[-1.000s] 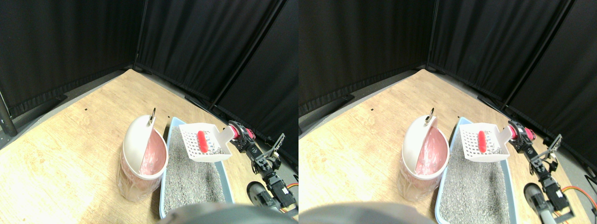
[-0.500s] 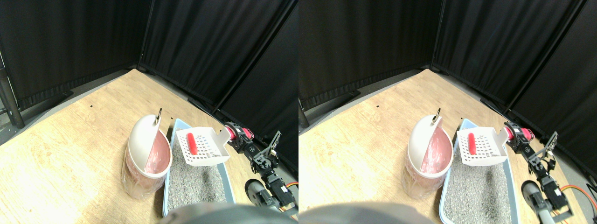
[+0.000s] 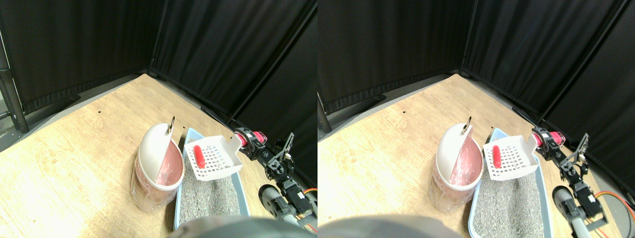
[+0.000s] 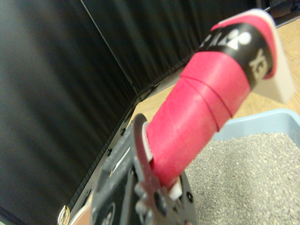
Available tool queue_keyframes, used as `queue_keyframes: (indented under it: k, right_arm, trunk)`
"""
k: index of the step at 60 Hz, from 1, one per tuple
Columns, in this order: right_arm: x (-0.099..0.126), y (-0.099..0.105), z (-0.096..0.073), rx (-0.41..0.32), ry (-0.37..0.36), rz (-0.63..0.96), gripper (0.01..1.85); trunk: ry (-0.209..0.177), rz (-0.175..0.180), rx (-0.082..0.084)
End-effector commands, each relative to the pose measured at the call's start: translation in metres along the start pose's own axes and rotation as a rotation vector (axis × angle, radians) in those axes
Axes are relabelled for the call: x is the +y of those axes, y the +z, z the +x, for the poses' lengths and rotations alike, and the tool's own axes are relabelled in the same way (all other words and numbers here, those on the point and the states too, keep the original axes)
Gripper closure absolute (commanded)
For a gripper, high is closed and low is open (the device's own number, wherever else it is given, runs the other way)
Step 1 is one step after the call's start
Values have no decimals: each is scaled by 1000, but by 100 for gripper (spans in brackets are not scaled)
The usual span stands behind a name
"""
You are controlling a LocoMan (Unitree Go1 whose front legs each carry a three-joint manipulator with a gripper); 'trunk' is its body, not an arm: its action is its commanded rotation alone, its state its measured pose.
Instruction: Scoop (unimanual)
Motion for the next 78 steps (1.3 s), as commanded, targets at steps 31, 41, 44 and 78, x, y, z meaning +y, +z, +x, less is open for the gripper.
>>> queue_keyframes:
  k: [31, 41, 44, 78]
  right_arm:
    - [23, 18, 10, -39, 71, -135, 181]
    - [25, 26, 9, -19, 58, -135, 181]
    - [25, 28, 9, -22, 59, -143, 181]
    - [28, 39, 15, 42, 16, -273, 166]
  trunk:
    - [33, -3, 9]
    - [33, -4, 8]
    - [30, -4, 8]
    - [38, -6, 12]
